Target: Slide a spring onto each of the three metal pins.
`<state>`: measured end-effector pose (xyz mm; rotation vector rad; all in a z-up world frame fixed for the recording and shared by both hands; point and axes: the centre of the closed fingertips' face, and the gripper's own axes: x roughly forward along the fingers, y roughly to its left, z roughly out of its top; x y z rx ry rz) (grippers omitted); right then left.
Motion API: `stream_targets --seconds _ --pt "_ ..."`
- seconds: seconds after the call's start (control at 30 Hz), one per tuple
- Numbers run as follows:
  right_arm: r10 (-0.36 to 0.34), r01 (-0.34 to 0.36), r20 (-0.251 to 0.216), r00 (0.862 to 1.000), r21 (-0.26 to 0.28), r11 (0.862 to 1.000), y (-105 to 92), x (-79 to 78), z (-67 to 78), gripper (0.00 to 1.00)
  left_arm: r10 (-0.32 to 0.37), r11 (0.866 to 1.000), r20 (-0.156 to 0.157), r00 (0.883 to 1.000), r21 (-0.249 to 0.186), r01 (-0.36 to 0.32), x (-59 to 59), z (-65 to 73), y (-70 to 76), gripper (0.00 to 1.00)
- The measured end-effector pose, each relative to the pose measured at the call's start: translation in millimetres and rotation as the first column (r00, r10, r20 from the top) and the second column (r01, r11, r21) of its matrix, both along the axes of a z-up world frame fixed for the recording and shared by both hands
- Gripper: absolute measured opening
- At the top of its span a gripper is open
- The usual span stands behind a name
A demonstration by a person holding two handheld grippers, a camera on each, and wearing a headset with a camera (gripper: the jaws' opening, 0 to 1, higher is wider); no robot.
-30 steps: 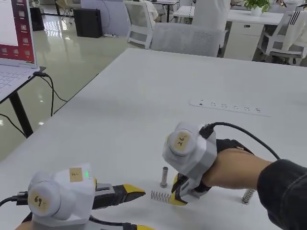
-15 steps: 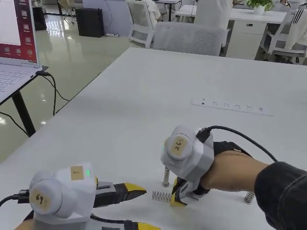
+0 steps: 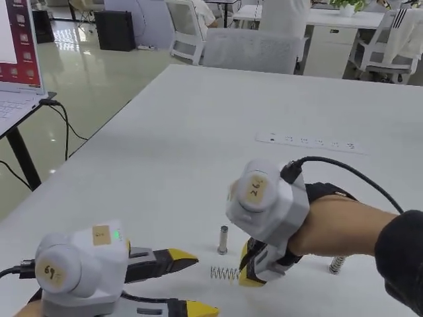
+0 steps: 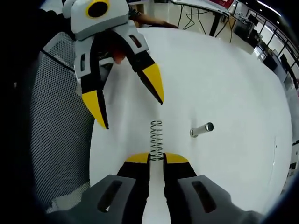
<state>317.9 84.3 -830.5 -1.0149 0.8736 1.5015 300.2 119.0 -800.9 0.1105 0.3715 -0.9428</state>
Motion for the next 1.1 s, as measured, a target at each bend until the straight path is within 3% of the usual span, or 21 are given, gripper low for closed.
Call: stream_targets --seconds 0.37,0.83,1.1 --pt "0.075 -0.075 -0.005 0.997 0.009 0.997 -2.8 -20.0 22.7 0.08 -0.060 0.998 0.024 0.998 0.004 0.059 -4.2 8.7 -10.6 0.24" --pt "0.130 -0.130 0.001 0.991 -0.001 0.991 -0.8 -31.4 31.7 0.08 -0.131 0.991 0.043 0.990 0.024 0.130 -11.5 13.3 -20.0 0.05" --pt "0.142 -0.142 0.012 0.990 -0.003 0.990 -1.5 -33.6 36.7 0.08 -0.142 0.989 0.043 0.989 0.035 0.140 -13.0 12.4 -20.4 0.03"
